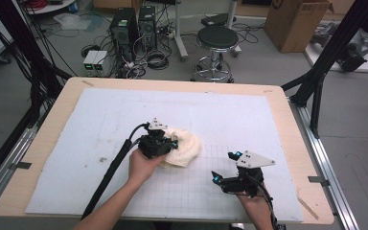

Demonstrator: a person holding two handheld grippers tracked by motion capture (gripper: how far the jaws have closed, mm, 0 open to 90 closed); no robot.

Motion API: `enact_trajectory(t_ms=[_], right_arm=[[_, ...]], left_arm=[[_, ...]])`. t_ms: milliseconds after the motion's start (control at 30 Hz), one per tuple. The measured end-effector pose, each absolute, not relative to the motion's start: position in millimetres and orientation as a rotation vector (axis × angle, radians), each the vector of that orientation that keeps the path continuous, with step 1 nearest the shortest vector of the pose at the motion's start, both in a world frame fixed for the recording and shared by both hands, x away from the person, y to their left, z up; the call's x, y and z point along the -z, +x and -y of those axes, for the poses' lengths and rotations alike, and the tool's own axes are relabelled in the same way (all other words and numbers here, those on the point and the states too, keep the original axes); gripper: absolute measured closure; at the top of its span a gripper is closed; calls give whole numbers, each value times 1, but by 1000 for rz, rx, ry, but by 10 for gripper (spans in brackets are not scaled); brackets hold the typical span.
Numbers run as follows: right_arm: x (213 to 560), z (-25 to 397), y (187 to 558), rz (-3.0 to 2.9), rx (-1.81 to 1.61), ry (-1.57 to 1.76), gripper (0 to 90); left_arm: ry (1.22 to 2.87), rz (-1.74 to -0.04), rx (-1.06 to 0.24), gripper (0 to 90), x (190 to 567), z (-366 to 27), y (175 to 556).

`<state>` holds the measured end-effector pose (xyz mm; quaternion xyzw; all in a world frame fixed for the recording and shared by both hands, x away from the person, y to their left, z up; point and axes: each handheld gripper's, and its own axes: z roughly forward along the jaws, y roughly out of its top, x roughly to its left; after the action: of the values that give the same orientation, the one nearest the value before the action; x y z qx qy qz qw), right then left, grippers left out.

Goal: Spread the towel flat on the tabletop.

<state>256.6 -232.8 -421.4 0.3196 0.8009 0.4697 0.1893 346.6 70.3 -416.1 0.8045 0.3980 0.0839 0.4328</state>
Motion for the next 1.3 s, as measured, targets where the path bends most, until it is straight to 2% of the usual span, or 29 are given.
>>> enact_trajectory(t_ms=[133,300,500,700,1000,1300], right_arm=[[421,232,256,-2259,-1318,893,108],[421,233,255,-2257,-1316,899,108],[421,233,254,-2263,-1313,893,109],[422,233,254,-2258,-1316,891,109],[422,231,254,-2266,-1314,884,108],[423,231,255,-2267,-1314,883,109]], left_arm=[[2035,-956,-171,668,419,-71,344],[1988,-902,-199,541,400,-88,341],[1965,-903,-252,509,391,-121,338],[2010,-941,-284,601,404,-146,337],[2088,-995,-277,631,430,-139,347],[2107,-1007,-319,819,437,-136,349]])
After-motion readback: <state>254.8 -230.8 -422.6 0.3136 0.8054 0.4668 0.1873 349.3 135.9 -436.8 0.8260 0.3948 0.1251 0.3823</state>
